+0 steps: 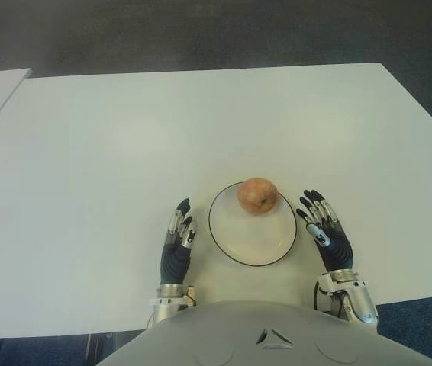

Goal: Put the apples into the plate.

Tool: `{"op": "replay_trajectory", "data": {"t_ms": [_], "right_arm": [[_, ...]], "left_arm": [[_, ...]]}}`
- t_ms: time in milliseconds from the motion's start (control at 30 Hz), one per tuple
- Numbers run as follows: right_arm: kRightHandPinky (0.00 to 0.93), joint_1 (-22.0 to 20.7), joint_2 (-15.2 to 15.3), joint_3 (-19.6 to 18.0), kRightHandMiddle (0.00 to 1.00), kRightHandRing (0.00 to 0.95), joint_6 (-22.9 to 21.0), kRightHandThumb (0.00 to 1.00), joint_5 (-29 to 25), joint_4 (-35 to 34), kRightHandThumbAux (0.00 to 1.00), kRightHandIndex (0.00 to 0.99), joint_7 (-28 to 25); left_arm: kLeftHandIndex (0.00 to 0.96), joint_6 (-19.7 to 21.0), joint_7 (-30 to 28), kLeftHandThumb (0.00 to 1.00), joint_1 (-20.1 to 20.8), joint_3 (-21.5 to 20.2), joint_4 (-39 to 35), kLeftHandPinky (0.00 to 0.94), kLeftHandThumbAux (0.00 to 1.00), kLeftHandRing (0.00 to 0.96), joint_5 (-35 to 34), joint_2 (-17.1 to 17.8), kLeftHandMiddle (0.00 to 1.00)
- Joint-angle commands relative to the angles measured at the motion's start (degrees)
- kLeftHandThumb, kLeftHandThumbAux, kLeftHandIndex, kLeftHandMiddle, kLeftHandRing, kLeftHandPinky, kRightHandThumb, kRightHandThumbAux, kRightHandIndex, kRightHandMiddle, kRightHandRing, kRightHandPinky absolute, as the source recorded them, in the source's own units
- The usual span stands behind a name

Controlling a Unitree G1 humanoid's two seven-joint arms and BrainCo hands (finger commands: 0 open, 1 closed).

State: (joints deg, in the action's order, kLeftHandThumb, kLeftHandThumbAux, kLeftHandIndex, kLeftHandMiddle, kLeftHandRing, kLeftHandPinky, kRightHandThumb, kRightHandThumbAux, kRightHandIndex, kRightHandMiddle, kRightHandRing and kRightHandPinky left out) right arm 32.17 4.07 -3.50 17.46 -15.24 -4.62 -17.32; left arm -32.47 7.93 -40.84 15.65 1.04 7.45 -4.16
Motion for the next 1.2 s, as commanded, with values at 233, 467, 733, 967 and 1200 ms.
{"op": "replay_trajectory", "data": {"t_ms": [233, 467, 733, 967, 1200], "right_arm": [[0.000, 1.9, 0.9, 0.1, 0.010, 0.000, -2.8, 0.163, 3.7, -0.1, 0.605, 0.022, 2.2], [0.000, 2.1, 1.2, 0.4, 0.000, 0.000, -3.9, 0.155, 5.5, -1.6, 0.601, 0.004, 3.4], [0.000, 2.6, 1.3, 0.9, 0.000, 0.000, -5.8, 0.158, 5.9, -3.4, 0.581, 0.000, 3.9], [0.000, 3.0, 1.3, 1.3, 0.000, 0.000, -7.1, 0.158, 6.0, -4.4, 0.570, 0.000, 4.2], [0.000, 3.2, 1.2, 1.6, 0.000, 0.000, -7.5, 0.153, 5.8, -4.6, 0.573, 0.000, 4.1]], "left_arm": [[0.000, 11.2, -2.0, 0.000, -3.8, 4.5, -7.1, 0.003, 0.410, 0.000, -3.2, -0.3, 0.000], [0.000, 14.2, -2.2, 0.000, -5.0, 5.4, -10.4, 0.000, 0.408, 0.000, -5.0, 1.1, 0.000], [0.000, 16.2, -1.7, 0.000, -4.8, 5.3, -11.0, 0.000, 0.390, 0.000, -6.4, 1.6, 0.000], [0.000, 16.7, -1.7, 0.000, -4.6, 4.9, -11.0, 0.000, 0.387, 0.000, -7.0, 1.7, 0.000], [0.000, 15.6, -1.5, 0.000, -4.4, 4.7, -10.6, 0.000, 0.370, 0.000, -6.5, 2.0, 0.000]]}}
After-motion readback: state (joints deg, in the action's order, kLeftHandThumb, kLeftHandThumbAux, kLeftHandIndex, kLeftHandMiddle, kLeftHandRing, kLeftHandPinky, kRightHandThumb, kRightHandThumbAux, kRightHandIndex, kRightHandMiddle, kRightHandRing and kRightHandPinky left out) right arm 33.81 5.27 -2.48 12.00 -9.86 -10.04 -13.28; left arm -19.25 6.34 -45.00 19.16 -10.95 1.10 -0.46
